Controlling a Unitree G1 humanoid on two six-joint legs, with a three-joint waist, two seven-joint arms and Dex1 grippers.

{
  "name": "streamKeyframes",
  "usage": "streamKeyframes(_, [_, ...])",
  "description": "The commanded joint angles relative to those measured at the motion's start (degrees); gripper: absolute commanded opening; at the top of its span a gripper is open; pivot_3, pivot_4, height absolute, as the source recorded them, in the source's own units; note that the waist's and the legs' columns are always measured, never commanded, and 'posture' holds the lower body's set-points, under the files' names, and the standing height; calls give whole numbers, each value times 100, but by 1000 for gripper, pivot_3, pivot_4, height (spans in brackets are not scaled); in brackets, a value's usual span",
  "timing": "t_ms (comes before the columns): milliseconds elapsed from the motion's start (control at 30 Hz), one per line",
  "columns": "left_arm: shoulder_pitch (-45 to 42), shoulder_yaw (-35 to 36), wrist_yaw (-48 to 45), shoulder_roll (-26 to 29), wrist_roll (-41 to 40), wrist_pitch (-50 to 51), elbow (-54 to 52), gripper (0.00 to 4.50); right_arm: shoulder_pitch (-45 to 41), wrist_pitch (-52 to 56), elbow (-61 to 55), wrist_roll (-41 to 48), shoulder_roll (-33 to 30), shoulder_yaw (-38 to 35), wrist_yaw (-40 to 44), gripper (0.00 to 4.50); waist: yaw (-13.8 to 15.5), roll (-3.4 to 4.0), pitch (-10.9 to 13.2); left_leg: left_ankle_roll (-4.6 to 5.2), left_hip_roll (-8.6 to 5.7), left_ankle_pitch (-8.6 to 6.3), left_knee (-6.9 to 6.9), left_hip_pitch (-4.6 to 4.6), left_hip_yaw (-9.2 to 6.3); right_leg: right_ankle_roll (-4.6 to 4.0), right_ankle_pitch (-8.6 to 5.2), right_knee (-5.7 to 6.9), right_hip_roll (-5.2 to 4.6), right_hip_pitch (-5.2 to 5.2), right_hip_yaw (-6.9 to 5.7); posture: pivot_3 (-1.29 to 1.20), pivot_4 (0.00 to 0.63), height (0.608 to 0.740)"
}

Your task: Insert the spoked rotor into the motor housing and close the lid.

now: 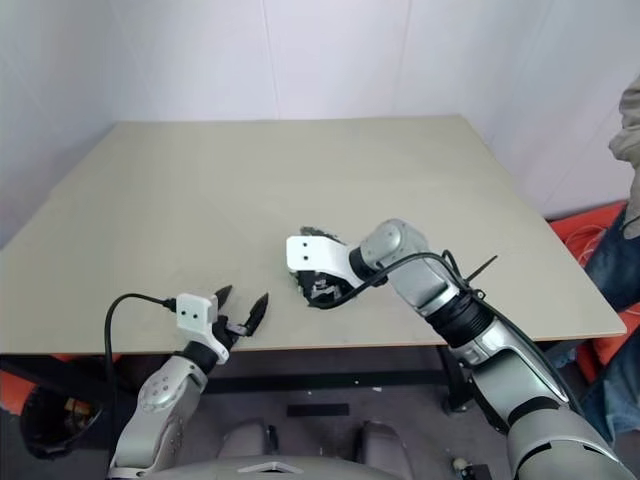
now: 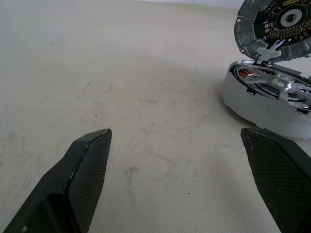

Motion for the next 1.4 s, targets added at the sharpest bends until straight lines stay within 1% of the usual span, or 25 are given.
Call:
streamKeyframes(33, [-35,0,-11,-2,-48,-77,-209,4500,-70,-173,164,-84,77,44,-104,2296,0,0,0,0,0,0,0,0,0,1,0,0,0,0,0,0,0,740])
streamKeyframes(367, [-8,15,-9,-10,-27,-154,-150,4500,-182,-552,980,-345,265,98,-296,2296,-9,-1,0,0,0,0,0,-1,1,9,-5,0,0,4,0,0,0,740])
streamKeyframes(500, [5,21,1,-16,-18,-180,-139,4500,-227,-668,1105,-381,231,66,-267,2296,-8,-1,0,0,1,0,0,8,1,29,-17,2,0,15,0,0,0,740])
streamKeyframes(600, [3,24,1,-19,-16,-203,-113,4500,-238,-695,1120,-413,198,52,-269,1682,-6,-1,0,-1,0,1,0,21,1,30,-17,2,0,15,0,0,0,740])
streamKeyframes(667, [-1,24,-1,-22,-15,-213,-99,4500,-235,-696,1110,-428,190,52,-265,1040,8,-2,0,-1,-1,1,1,21,0,31,-17,2,-1,17,0,0,0,740])
streamKeyframes(733, [-4,23,-3,-24,-14,-219,-88,4500,-218,-665,1062,-444,195,44,-249,271,8,-3,-1,-2,-1,1,1,19,0,30,-17,2,-2,18,0,0,0,740])
streamKeyframes(767, [-7,20,-3,-26,-11,-223,-81,4500,-204,-606,1003,-448,212,37,-251,62,0,-7,-3,-2,0,1,1,19,0,30,-16,2,-2,21,0,0,0,740])
streamKeyframes(800, [-9,17,-2,-29,-8,-227,-77,4500,-191,-551,943,-447,226,35,-250,5,-9,-7,-3,-2,1,1,1,17,0,30,-16,2,-1,24,0,0,0,740])
streamKeyframes(1000, [-9,17,12,-37,-4,-209,-106,4500,-194,-184,799,-485,254,-26,-362,5,-8,-7,-3,-2,2,1,-1,8,1,13,-9,1,0,16,1,0,0,740])
streamKeyframes(1167, [-12,11,21,-42,-5,-188,-131,4500,-202,241,608,-556,103,-72,-448,5,7,-6,-2,-2,1,1,-1,18,1,29,-17,2,0,17,1,0,0,740])
streamKeyframes(1233, [-25,10,22,-42,-15,-169,-139,4500,-158,617,352,-557,-55,-90,-385,5,32,-6,-1,-2,0,1,-1,18,0,29,-17,2,-1,17,0,0,0,740])
streamKeyframes(1400, [-53,11,17,-38,-35,-123,-162,4500,-25,2177,-479,-215,-163,-214,-352,5,89,-5,-1,-1,-5,1,0,14,0,28,-16,-3,-6,19,1,0,0,740])
